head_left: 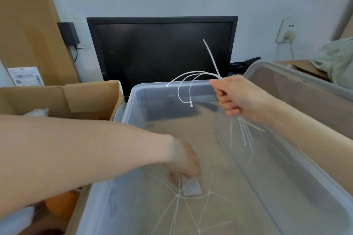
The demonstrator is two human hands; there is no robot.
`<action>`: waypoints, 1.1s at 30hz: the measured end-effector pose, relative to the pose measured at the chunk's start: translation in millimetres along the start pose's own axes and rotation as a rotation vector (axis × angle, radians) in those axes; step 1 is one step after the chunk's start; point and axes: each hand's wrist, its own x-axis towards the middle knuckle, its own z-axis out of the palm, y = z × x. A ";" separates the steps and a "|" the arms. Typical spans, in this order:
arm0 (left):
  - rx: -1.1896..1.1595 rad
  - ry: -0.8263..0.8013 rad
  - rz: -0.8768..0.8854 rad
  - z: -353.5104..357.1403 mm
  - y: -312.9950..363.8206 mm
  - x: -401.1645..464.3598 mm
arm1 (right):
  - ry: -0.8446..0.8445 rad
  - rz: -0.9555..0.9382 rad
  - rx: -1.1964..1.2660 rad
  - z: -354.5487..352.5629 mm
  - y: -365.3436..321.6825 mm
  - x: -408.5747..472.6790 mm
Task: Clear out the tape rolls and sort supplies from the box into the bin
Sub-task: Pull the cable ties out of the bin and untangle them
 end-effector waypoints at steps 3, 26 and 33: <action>0.041 0.018 0.050 0.2 0.7 2.5 | -0.011 0.000 -0.030 0.8 0.8 0.2; -0.224 0.378 -0.694 -73.6 -24.3 -114.7 | 0.111 -0.044 0.099 -3.5 0.2 6.8; -0.745 0.918 -1.101 -71.0 -43.6 -170.7 | 0.104 0.060 0.507 -11.5 -2.9 8.4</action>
